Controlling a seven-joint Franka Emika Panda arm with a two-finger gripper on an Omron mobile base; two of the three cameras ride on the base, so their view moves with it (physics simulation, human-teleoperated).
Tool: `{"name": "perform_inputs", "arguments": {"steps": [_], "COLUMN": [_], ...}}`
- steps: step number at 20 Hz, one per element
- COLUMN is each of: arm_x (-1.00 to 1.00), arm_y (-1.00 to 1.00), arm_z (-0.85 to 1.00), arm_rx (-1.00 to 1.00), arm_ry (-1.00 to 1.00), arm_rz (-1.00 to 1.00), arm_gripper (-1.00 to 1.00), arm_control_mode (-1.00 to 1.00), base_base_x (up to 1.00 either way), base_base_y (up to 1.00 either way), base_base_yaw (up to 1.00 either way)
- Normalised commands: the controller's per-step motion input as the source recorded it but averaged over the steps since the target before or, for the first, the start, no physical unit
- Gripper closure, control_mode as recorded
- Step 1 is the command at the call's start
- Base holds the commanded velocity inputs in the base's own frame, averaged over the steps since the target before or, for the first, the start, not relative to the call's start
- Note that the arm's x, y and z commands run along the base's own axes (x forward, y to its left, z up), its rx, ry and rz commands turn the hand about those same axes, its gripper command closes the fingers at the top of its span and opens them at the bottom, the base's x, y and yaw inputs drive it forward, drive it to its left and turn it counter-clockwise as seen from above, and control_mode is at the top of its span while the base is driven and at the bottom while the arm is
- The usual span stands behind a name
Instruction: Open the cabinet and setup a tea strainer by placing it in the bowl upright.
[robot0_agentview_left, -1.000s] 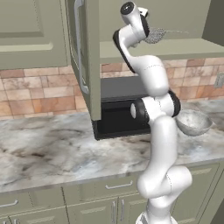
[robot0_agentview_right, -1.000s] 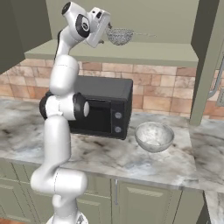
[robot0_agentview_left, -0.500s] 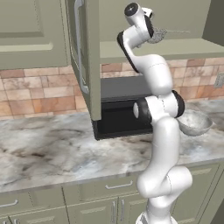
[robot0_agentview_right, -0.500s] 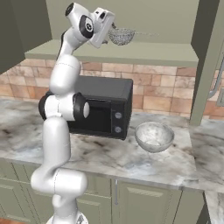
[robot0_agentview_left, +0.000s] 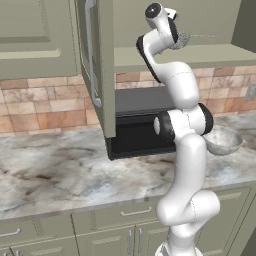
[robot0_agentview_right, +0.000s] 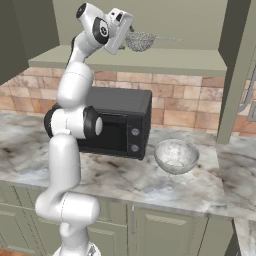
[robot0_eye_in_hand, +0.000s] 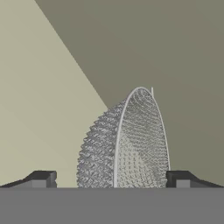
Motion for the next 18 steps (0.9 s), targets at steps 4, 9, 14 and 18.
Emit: {"name": "perform_inputs", "arguments": {"steps": [4, 9, 14, 18], "arm_x": [0.00, 0.00, 0.00, 0.00], "arm_y": [0.00, 0.00, 0.01, 0.05], "arm_z": [0.00, 0.00, 0.00, 0.00], "arm_rx": [0.00, 0.00, 0.00, 0.00], "arm_ry": [0.00, 0.00, 0.00, 0.00], "arm_rz": [0.00, 0.00, 0.00, 0.00], "arm_gripper": [1.00, 1.00, 1.00, 1.00], "arm_control_mode": [-1.00, -1.00, -1.00, -1.00], "base_base_x": [0.00, 0.00, 0.00, 0.00], "base_base_y": [0.00, 0.00, 0.00, 0.00], "base_base_yaw": [0.00, 0.00, 0.00, 0.00]}}
